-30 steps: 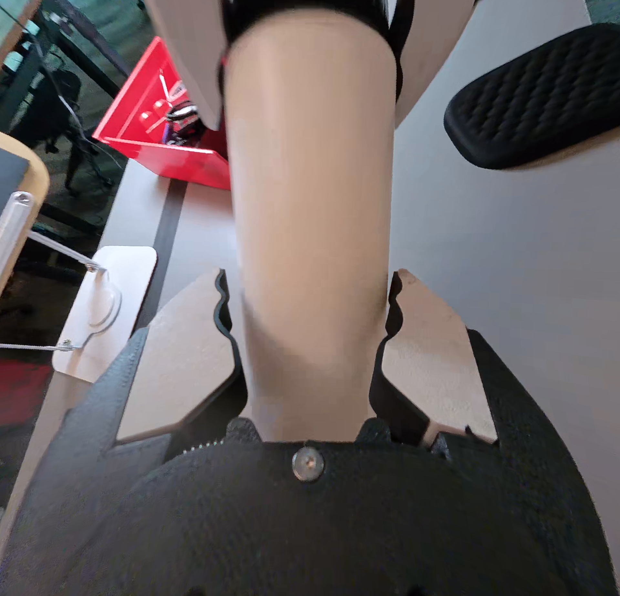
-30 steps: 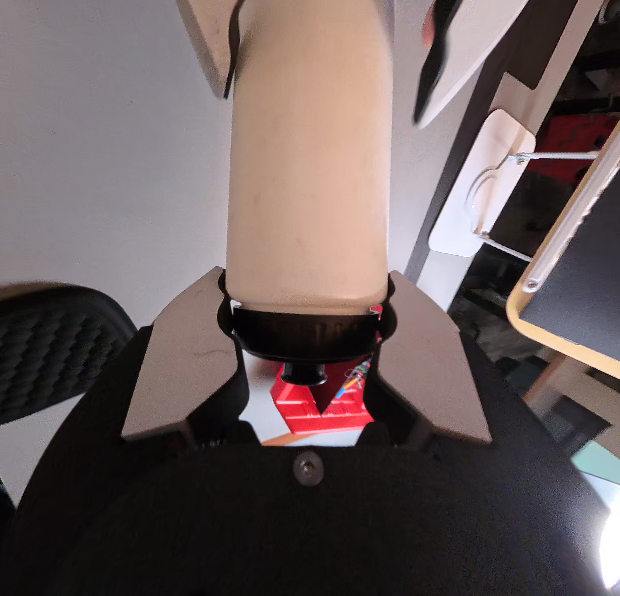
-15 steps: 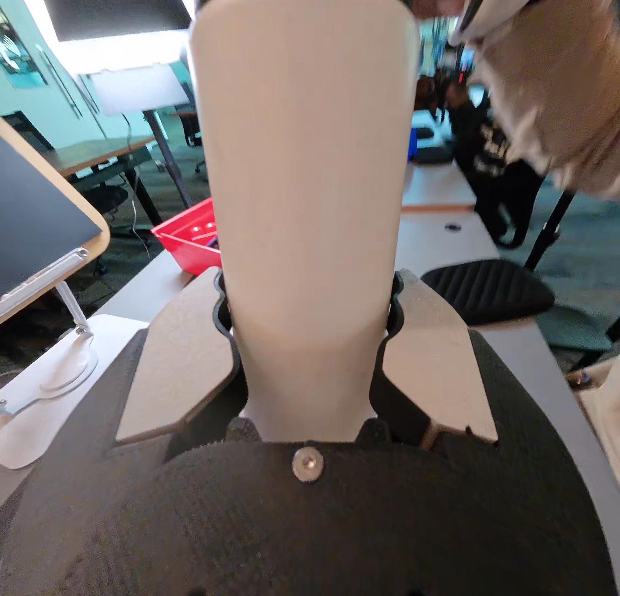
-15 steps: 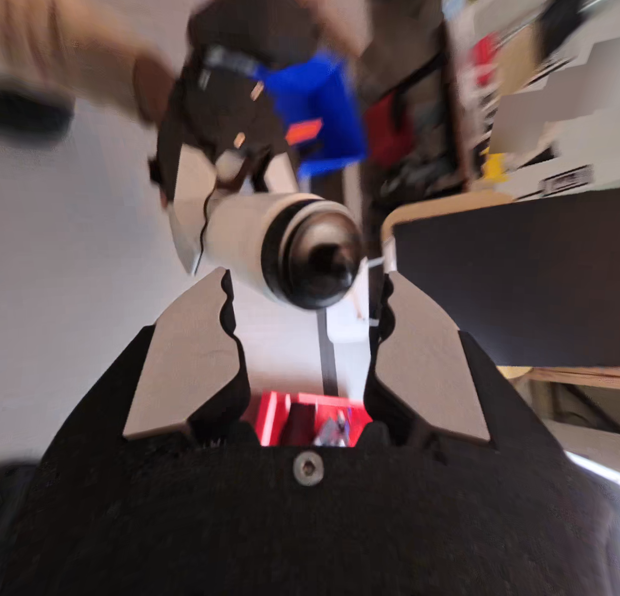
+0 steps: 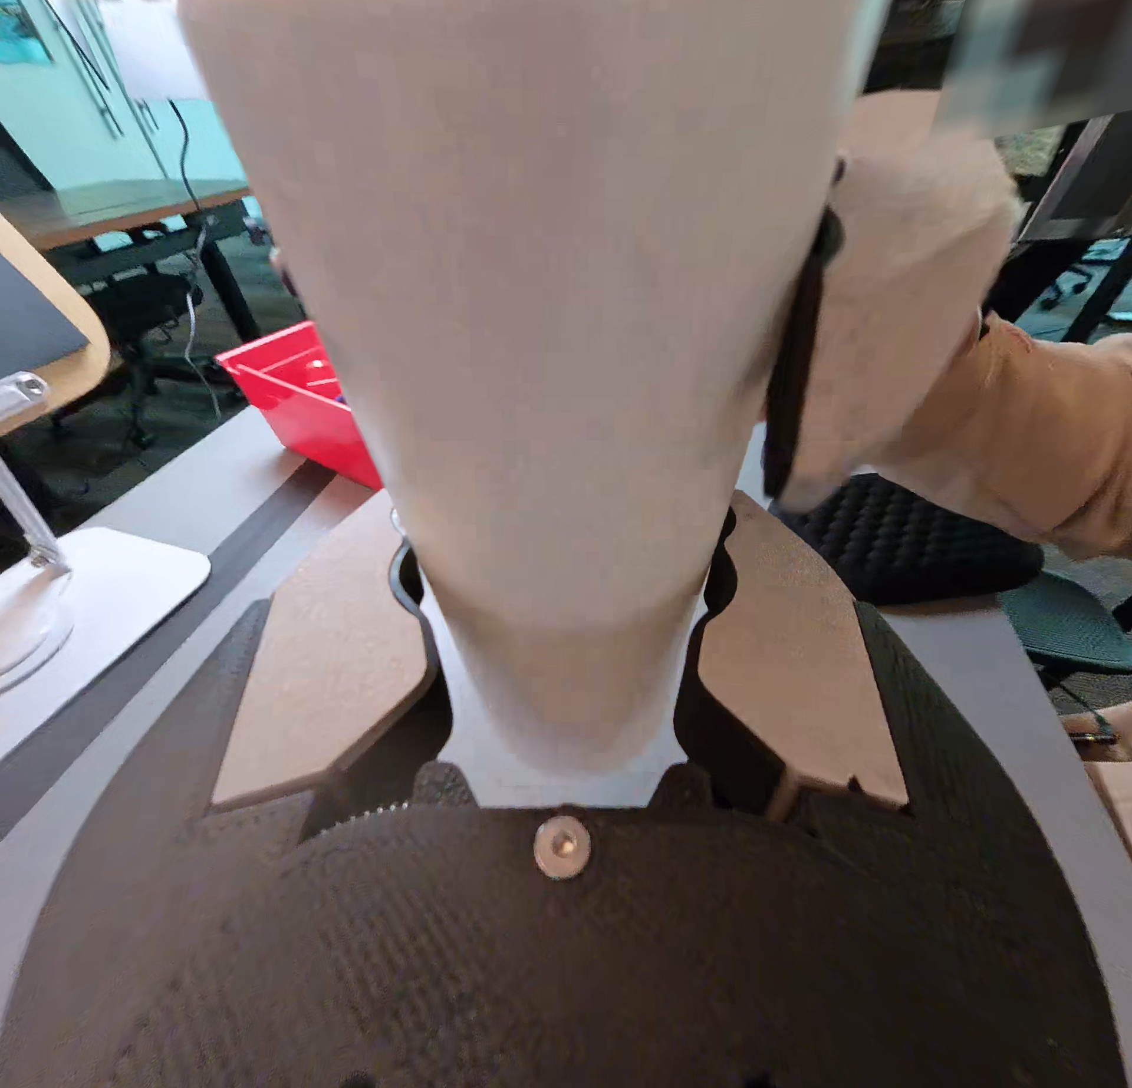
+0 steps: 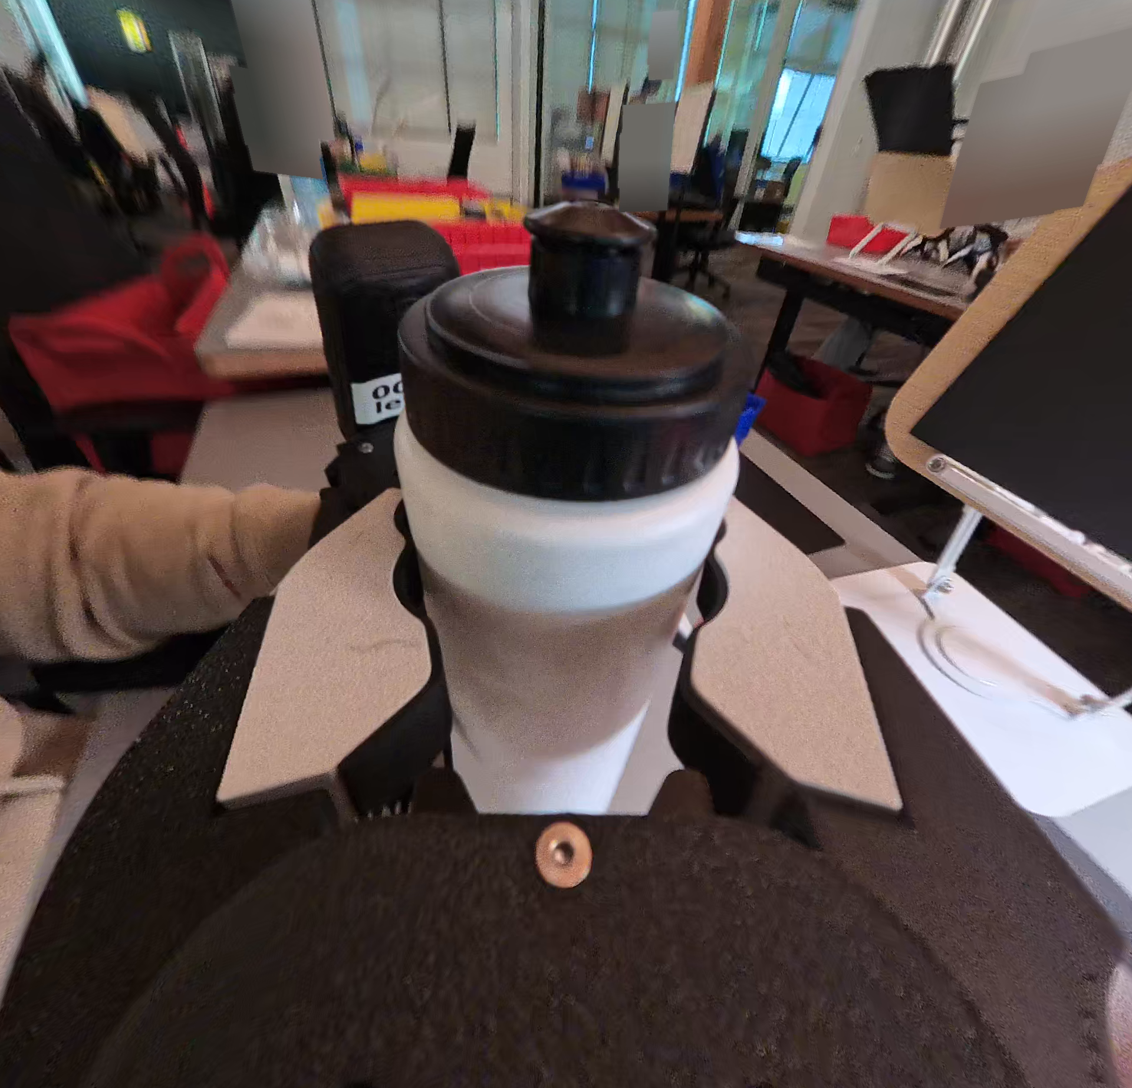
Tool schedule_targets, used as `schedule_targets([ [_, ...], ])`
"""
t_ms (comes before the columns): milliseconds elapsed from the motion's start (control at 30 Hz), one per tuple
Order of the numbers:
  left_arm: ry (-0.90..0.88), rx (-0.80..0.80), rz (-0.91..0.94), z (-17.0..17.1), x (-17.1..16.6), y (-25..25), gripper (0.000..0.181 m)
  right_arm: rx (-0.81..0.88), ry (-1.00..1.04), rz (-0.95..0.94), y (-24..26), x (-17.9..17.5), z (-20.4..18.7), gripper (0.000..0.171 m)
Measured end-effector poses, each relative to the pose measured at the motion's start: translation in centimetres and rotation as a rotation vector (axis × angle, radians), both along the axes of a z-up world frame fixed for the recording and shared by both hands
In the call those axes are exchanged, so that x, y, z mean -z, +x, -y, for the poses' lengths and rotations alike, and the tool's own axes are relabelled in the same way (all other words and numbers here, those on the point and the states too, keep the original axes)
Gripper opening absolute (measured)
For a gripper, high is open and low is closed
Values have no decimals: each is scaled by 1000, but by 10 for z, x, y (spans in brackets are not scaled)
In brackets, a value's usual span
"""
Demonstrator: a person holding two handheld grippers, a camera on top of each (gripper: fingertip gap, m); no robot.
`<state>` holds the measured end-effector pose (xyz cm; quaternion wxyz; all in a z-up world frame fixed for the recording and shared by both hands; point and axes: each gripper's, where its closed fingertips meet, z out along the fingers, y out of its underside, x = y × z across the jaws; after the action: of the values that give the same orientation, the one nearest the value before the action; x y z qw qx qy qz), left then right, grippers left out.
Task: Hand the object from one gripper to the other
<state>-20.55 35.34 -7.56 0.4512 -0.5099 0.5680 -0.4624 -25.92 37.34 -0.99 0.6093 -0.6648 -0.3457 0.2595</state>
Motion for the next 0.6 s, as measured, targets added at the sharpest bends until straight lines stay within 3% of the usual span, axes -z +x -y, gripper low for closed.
schedule_targets([
  [67,-13,-11,-2,-5,1,-2,92,9,16,114,-6,3,-5,89],
  [200,-66,-54,76,-22,-21,-19,85,53,17,162,15,-10,-20,87],
  [400,42,-223,209,-63,-61,-62,62,389,-78,195,150,-47,-71,88],
  [600,50,-274,261,-78,-72,-81,41,764,-200,526,289,-22,-122,88],
])
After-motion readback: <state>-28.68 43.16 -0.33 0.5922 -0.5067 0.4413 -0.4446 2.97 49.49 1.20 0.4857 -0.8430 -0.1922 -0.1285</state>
